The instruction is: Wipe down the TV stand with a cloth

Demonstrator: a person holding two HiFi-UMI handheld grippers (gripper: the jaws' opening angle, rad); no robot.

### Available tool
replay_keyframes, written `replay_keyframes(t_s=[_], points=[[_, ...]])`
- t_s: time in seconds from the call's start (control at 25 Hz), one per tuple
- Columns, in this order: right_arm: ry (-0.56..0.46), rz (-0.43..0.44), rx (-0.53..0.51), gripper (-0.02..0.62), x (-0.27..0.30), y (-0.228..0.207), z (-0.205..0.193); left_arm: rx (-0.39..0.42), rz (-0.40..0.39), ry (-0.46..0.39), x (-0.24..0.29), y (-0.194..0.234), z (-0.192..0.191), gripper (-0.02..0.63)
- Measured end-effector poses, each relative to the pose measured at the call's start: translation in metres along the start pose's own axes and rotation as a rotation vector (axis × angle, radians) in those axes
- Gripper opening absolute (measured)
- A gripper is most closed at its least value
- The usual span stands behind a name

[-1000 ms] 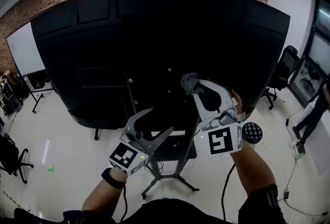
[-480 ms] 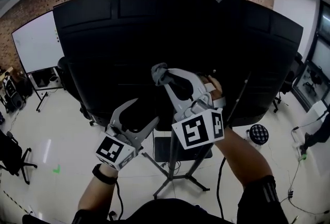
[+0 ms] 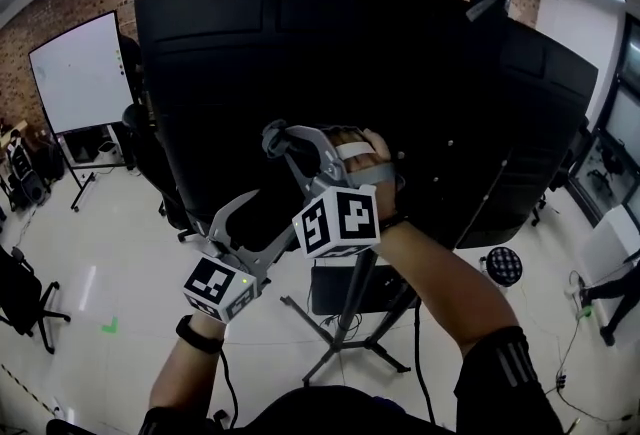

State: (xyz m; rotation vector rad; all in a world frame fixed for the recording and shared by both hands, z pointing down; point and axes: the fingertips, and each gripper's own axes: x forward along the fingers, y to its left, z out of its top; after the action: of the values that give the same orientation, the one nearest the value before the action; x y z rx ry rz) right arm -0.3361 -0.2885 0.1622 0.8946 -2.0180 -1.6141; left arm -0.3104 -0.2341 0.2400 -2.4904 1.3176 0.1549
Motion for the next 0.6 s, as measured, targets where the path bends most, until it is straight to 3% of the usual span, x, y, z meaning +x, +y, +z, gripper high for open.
replay_keyframes(t_s=[0.32, 0.6], points=[[0.152, 0.033, -0.246, 0.020, 0.031, 0.024, -0.016, -0.021, -0.008, -0.009, -0.005, 0.009, -0.011, 0.307], [0.235, 0.032, -0.297, 0.020, 0.016, 0.018, -0.041, -0.044, -0.062, -0.017, 0.008, -0.002, -0.014, 0.307]])
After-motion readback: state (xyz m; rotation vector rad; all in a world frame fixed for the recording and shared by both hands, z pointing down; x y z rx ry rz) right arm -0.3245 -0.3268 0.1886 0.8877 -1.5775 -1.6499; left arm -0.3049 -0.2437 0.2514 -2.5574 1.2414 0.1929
